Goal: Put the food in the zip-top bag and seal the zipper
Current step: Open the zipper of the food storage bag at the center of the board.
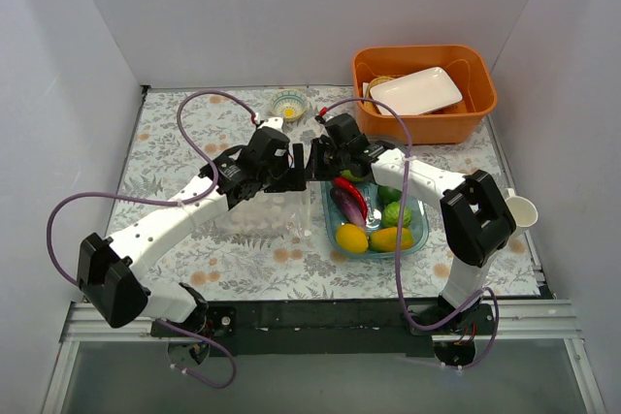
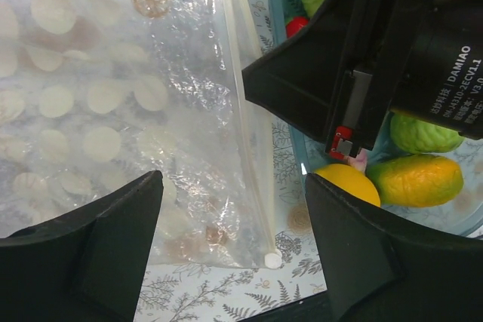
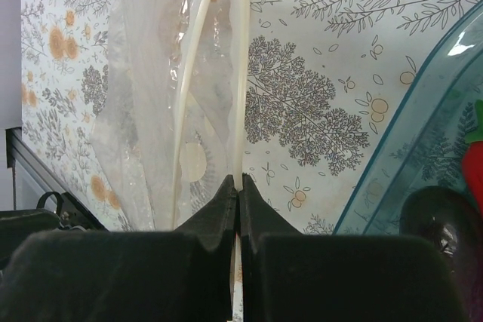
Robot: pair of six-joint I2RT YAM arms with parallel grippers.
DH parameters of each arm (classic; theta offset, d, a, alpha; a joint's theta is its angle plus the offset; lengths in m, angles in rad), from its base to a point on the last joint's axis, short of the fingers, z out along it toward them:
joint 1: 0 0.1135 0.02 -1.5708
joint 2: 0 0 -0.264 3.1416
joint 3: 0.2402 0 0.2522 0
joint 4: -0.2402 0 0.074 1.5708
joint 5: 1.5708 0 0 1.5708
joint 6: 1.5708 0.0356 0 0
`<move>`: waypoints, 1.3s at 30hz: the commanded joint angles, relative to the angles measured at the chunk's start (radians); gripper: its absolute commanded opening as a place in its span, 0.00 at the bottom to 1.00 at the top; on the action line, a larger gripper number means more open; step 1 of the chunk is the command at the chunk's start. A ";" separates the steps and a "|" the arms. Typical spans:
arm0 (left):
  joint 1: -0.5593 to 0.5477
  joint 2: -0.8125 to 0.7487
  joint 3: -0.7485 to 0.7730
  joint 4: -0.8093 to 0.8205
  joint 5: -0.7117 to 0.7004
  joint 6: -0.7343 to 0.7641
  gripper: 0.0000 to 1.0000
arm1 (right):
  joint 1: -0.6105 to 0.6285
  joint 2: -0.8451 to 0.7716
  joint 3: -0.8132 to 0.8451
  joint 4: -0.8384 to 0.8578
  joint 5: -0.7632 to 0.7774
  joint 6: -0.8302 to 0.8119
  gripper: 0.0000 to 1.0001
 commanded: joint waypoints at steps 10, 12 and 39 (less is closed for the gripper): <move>-0.042 0.134 0.027 -0.009 -0.079 -0.087 0.58 | 0.002 -0.058 0.022 0.023 0.019 0.008 0.01; -0.047 0.146 0.035 -0.014 -0.110 -0.098 0.55 | 0.002 -0.058 0.023 0.021 0.017 0.006 0.01; -0.016 0.157 0.217 -0.251 -0.470 -0.116 0.00 | 0.002 0.025 0.005 -0.054 0.088 -0.029 0.01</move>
